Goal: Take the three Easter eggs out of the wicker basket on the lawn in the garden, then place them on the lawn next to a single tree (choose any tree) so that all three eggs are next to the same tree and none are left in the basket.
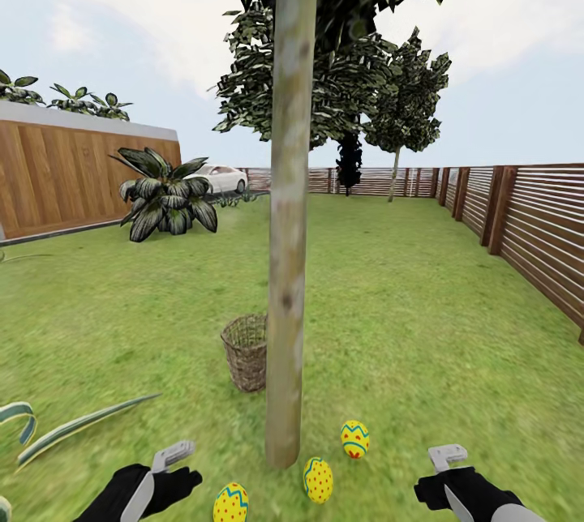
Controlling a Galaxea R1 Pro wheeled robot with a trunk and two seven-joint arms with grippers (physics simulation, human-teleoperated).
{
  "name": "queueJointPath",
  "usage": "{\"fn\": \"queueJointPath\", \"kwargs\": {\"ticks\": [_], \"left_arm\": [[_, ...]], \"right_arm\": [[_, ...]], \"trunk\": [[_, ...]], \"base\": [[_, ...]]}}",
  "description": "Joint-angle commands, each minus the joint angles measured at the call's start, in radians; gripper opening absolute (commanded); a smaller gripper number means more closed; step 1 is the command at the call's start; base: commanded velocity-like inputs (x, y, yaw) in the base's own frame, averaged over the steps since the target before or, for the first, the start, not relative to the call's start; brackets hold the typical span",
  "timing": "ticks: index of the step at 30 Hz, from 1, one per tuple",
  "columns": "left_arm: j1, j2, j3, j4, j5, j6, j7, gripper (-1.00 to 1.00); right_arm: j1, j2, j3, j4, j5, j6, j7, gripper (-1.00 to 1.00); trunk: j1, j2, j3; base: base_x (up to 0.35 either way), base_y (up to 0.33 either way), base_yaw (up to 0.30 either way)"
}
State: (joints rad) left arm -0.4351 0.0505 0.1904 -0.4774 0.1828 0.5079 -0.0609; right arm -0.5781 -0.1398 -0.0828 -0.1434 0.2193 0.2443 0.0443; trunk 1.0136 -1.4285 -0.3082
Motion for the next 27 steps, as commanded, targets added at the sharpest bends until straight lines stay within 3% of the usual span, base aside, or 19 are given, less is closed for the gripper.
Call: {"fn": "queueJointPath", "kwargs": {"ticks": [1,27], "left_arm": [[-0.001,0.0,0.006,0.002,0.001,0.006,-0.004,1.0],[-0.001,0.003,0.007,0.061,0.001,0.006,-0.004,1.0]], "right_arm": [[0.0,0.0,-0.009,-0.002,0.011,0.006,0.004,1.0],[0.0,-0.001,-0.009,0.002,0.011,0.006,0.002,1.0]], "trunk": [[-0.004,0.006,0.002],[-0.104,0.188,0.083]], "base": [[0.0,0.0,0.0],[0.0,0.0,0.0]]}}
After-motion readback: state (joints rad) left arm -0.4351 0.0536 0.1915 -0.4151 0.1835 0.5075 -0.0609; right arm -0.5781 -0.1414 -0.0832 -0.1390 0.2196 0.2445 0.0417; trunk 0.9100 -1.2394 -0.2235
